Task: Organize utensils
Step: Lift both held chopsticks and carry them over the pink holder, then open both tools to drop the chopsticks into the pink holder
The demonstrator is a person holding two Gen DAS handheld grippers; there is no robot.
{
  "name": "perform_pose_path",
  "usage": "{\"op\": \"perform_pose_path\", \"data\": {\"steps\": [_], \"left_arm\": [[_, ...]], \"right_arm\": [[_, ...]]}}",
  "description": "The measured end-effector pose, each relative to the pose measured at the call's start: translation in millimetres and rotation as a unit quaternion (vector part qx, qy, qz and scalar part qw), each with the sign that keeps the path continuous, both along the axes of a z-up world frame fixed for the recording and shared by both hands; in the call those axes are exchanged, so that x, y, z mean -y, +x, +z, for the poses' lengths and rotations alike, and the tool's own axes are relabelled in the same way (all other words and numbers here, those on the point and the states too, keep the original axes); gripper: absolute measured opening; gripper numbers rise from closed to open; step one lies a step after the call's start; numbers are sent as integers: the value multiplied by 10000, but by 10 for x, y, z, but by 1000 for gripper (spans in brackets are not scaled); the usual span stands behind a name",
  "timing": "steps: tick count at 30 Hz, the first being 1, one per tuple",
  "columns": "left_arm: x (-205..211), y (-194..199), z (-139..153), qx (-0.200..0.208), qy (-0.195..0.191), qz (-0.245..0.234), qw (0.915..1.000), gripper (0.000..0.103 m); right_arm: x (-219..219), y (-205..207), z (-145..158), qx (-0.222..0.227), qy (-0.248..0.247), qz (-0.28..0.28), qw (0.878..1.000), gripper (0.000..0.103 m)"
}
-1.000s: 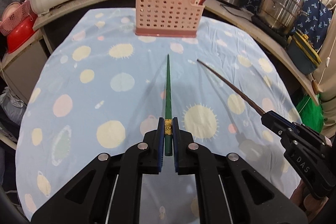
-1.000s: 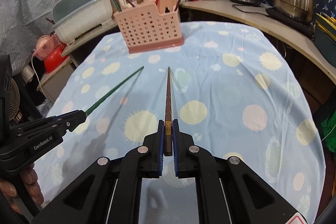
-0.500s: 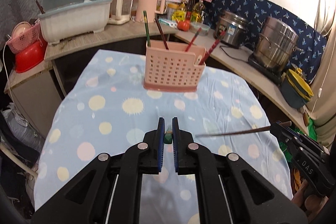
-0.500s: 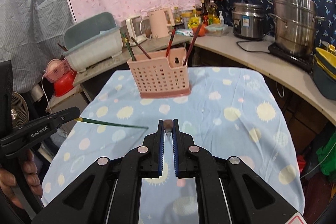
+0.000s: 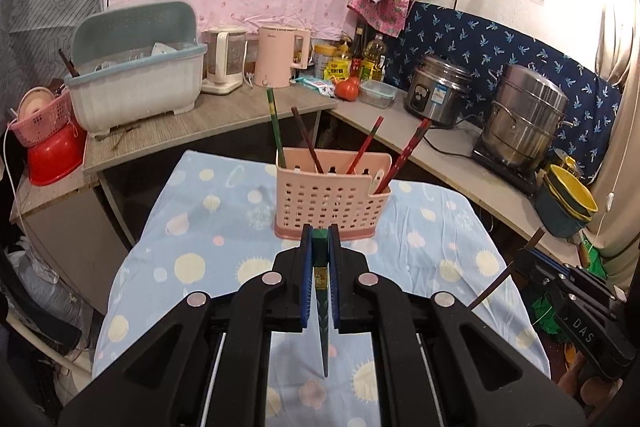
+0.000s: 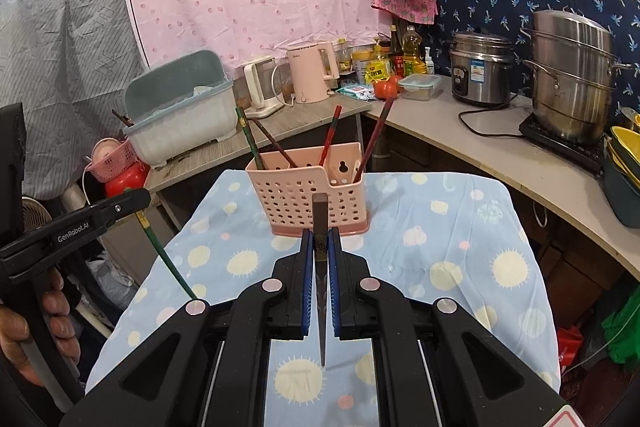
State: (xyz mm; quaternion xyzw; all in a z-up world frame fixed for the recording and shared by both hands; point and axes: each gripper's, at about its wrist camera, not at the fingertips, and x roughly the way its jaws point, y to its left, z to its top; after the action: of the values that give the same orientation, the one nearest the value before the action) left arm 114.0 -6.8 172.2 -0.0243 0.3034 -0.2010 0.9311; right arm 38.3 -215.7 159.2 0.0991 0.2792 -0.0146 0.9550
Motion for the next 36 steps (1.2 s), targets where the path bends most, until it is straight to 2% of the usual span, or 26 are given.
{"op": "perform_pose_path", "data": {"steps": [4, 8, 19, 24, 29, 36], "left_arm": [[44, 161, 144, 101, 4, -28, 9999, 7], [102, 350, 377, 368, 33, 29, 9993, 7], [275, 957, 1109, 1041, -50, 192, 9944, 7], [359, 1248, 1327, 1269, -96, 261, 9915, 7], [426, 1542, 1277, 1228, -48, 322, 9919, 7], [443, 1872, 820, 813, 94, 378, 9959, 7]], "right_arm": [[75, 191, 112, 70, 112, 38, 9999, 7], [166, 422, 296, 221, 126, 22, 9997, 7], [368, 1199, 911, 724, -196, -141, 9971, 7], [423, 1557, 1008, 776, -272, -229, 9963, 7], [426, 1912, 844, 625, -257, -229, 9975, 7], [416, 2236, 421, 226, -122, -158, 9995, 7]]}}
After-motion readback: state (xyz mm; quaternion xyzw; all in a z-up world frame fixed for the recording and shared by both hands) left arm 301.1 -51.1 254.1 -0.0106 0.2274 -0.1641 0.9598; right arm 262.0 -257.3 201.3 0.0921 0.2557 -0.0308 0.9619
